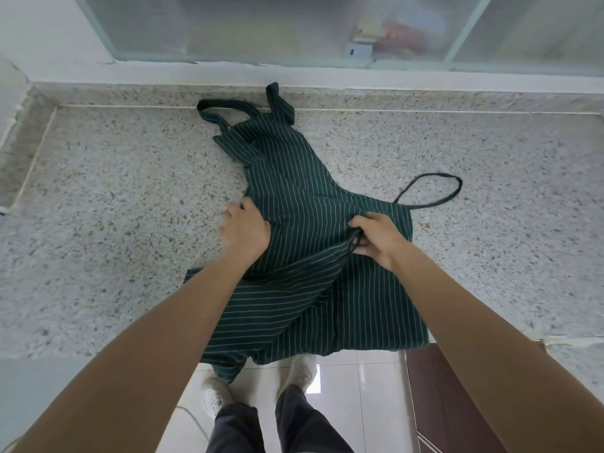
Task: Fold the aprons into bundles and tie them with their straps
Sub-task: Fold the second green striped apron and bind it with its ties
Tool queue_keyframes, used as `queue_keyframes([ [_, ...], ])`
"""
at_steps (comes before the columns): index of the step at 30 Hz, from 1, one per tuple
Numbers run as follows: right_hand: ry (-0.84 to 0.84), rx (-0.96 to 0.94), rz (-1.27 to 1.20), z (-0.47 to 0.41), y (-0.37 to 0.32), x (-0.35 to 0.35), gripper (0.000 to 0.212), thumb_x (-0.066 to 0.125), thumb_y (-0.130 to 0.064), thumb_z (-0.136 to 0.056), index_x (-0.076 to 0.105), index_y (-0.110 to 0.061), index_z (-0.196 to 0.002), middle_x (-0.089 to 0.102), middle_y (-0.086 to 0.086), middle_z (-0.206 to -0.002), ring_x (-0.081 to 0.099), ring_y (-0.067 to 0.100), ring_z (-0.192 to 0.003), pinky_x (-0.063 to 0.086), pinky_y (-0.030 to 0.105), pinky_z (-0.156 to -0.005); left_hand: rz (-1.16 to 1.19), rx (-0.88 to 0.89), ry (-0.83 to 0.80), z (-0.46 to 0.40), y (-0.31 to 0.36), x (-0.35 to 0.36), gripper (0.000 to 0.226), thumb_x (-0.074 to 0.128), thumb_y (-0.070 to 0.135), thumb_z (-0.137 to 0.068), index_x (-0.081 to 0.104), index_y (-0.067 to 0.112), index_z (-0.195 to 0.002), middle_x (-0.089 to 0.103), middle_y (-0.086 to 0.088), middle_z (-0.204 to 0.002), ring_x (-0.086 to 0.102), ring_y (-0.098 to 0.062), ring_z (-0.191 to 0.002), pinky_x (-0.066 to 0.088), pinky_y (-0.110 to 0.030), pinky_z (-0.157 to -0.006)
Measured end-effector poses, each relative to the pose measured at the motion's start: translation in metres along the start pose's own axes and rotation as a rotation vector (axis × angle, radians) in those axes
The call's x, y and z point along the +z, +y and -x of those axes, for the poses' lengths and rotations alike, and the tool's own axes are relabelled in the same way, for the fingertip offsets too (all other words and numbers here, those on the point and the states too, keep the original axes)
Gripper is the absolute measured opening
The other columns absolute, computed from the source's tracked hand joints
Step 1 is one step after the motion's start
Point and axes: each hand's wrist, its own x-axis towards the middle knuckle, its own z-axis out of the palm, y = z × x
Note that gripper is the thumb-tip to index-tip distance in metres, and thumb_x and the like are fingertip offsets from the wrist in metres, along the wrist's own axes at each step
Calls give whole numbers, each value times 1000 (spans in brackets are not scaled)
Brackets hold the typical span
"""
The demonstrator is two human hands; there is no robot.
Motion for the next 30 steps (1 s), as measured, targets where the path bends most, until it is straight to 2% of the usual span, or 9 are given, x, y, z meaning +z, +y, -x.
queue_keyframes([
  [2,-38,-7,-184,-2,-2,-4,13,48,1,-92,44,-10,-88,43,6,-68,46,18,-56,55,30,-52,146,-112,-48,-7,-8,3,59,53,32,-93,28,0,-136,35,-23,-137,36,-37,-127,34,-46,-101],
  [6,-20,-48,-252,-3,-3,-4,15,50,0,-94,43,-9,-103,55,11,-87,54,19,-67,55,25,-50,344,-170,-103,-18,-15,3,46,54,29,-94,46,-6,-123,51,-23,-125,52,-35,-112,44,-38,-88],
  [10,232,-125,-78,-9,-7,-8,22,52,-10,-95,44,-9,-116,57,12,-112,58,21,-87,50,26,-52,431,-179,-72,-20,-20,-2,22,56,20,-92,58,-2,-89,62,-25,-106,58,-31,-87,48,-37,-74],
  [16,386,-220,176,-19,-7,-25,26,53,-14,-95,47,-4,-118,54,11,-114,57,26,-101,54,37,-78,448,-303,-71,-19,-9,-9,27,63,19,-89,59,-3,-105,63,-19,-108,61,-29,-99,47,-29,-68],
  [19,398,-193,352,-26,-6,-31,34,50,-18,-97,54,2,-124,59,9,-109,58,26,-92,50,33,-78,534,-332,-33,-20,-5,-10,44,71,18,-83,51,-1,-118,59,-19,-118,58,-30,-107,51,-34,-80],
  [22,391,-135,525,-30,-7,-34,38,43,-24,-99,49,-1,-129,56,16,-124,54,31,-108,45,37,-90,600,-324,13,-13,-1,-7,69,73,15,-80,30,4,-132,48,-19,-132,49,-31,-118,46,-42,-93],
  [25,423,-117,685,-35,-11,-35,39,36,-24,-102,41,0,-132,51,21,-129,49,35,-116,41,36,-90,296,-140,160,0,10,-5,68,73,14,-79,30,13,-132,39,-18,-133,40,-32,-122,40,-46,-96],
  [27,415,-137,753,-36,-16,-38,36,34,-21,-102,42,2,-128,51,23,-128,49,35,-116,40,35,-87,112,133,264,3,21,-2,62,69,10,-81,35,16,-133,34,-16,-137,35,-30,-125,36,-43,-101],
  [30,391,-165,771,-38,-23,-47,33,34,-19,-102,43,5,-123,52,24,-123,50,35,-113,39,33,-82,-51,482,169,2,42,9,50,61,13,-88,40,15,-132,37,-9,-138,37,-26,-126,35,-37,-102],
])
